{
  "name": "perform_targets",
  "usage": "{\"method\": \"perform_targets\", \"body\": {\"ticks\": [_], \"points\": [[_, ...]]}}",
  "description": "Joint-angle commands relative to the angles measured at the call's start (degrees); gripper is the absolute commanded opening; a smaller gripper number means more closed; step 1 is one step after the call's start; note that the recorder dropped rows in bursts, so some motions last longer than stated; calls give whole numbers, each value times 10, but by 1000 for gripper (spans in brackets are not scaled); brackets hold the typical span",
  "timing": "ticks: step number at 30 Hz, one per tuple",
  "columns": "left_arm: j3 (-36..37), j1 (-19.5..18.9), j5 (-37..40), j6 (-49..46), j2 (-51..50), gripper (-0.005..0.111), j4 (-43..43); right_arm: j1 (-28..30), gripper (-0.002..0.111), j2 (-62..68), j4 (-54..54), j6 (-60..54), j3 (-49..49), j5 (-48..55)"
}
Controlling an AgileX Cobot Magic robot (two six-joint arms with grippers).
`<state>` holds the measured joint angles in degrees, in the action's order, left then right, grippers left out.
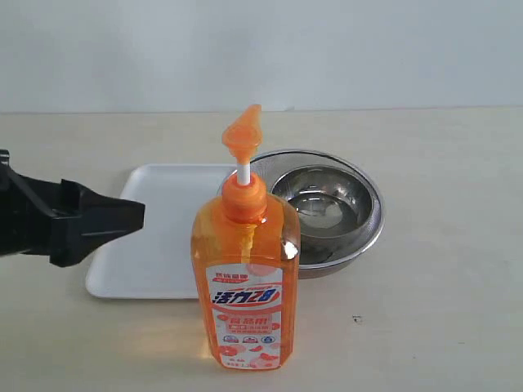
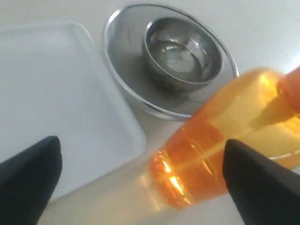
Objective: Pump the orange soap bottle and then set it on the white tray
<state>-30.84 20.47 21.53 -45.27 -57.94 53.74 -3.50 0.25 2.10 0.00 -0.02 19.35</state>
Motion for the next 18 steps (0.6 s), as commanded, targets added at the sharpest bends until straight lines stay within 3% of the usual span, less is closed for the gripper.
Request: {"method": "perform_targets", "body": {"ticks": [1, 8, 12, 18], "points": [[2, 28, -71, -35, 16, 86, -35, -2, 0, -3, -1, 0, 0, -5], [30, 63, -194, -55, 18, 86, -20, -2, 0, -3, -1, 0, 0, -5], [52, 88, -255, -114, 18, 86, -24, -2, 0, -3, -1, 0, 0, -5], [90, 119, -358, -92, 18, 86, -19, -2, 0, -3, -1, 0, 0, -5]]}}
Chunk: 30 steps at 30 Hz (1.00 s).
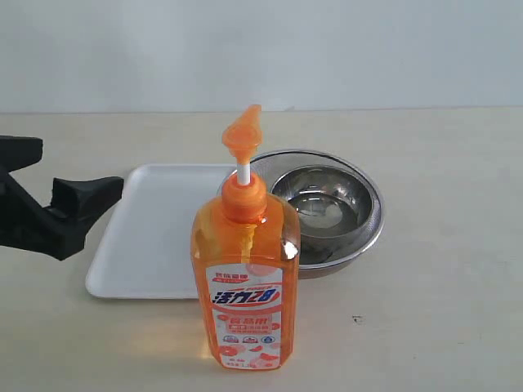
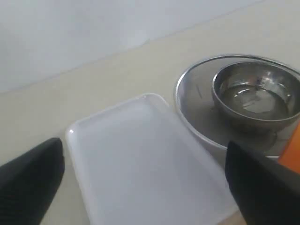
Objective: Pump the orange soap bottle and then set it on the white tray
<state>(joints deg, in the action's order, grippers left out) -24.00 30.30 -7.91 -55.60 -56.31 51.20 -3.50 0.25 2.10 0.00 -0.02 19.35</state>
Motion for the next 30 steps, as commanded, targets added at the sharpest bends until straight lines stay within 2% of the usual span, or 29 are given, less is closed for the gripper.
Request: {"method": "perform_targets", "body": {"ticks": [1, 6, 9, 16, 20, 23, 30], "points": [[28, 29, -80, 19, 1, 86, 7, -2, 0, -3, -1, 0, 0, -5], [55, 71, -174, 66, 1, 86, -20, -2, 0, -3, -1, 0, 0, -5], [77, 92, -243, 135, 1, 86, -52, -2, 0, -3, -1, 0, 0, -5], [117, 106, -356, 349, 1, 86, -269, -2, 0, -3, -1, 0, 0, -5], [123, 106, -351, 462, 1, 86, -388, -2, 0, -3, -1, 0, 0, -5], [124, 106, -331, 526, 1, 86, -397, -2, 0, -3, -1, 0, 0, -5], [129, 106, -264, 580, 1, 86, -446, -2, 0, -3, -1, 0, 0, -5]]}}
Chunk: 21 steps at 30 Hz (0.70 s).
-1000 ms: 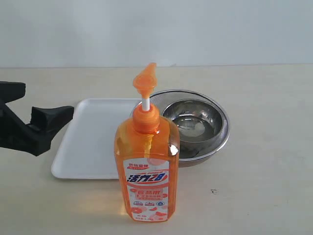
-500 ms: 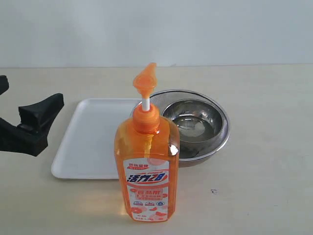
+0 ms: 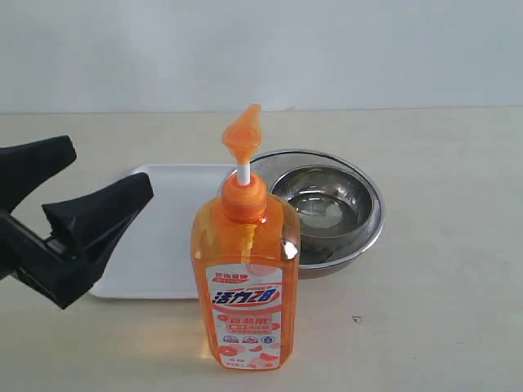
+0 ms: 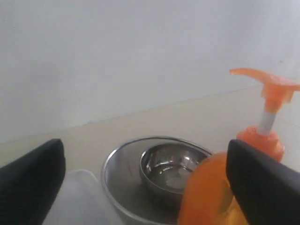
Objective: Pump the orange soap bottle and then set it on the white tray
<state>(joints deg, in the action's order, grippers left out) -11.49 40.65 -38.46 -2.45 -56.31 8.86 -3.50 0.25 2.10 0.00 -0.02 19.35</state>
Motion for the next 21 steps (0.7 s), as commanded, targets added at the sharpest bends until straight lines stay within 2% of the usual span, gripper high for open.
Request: {"method": "perform_targets", "body": {"ticks": [1, 3, 21], "points": [[4, 3, 53, 57, 1, 86, -30, -2, 0, -3, -1, 0, 0, -5], [4, 3, 68, 73, 1, 86, -72, -2, 0, -3, -1, 0, 0, -5], [4, 3, 50, 82, 1, 86, -68, -2, 0, -3, -1, 0, 0, -5]]}}
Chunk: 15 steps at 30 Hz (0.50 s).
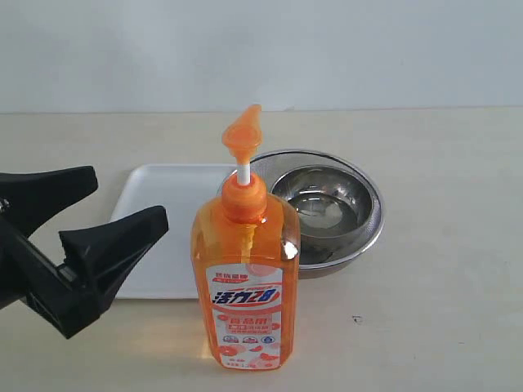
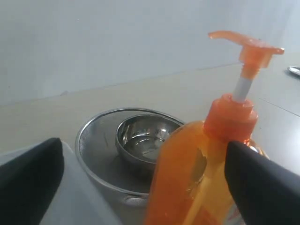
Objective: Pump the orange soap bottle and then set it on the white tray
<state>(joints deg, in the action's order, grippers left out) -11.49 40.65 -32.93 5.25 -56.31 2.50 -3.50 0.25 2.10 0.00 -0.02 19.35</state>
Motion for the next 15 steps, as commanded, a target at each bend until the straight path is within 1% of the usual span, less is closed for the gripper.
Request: {"method": "perform_targets", "body": {"ticks": [1, 3, 5, 8, 15], "points": [[4, 3, -5, 5, 1, 86, -4, -2, 0, -3, -1, 0, 0, -5], [4, 3, 2, 5, 1, 86, -4, -2, 0, -3, -1, 0, 0, -5], [4, 3, 27, 1, 1, 86, -6, -2, 0, -3, -1, 0, 0, -5], [4, 3, 73, -32, 1, 86, -8, -2, 0, -3, -1, 0, 0, -5], [4, 3, 96, -16, 1, 86, -7, -2, 0, -3, -1, 0, 0, -5]]}}
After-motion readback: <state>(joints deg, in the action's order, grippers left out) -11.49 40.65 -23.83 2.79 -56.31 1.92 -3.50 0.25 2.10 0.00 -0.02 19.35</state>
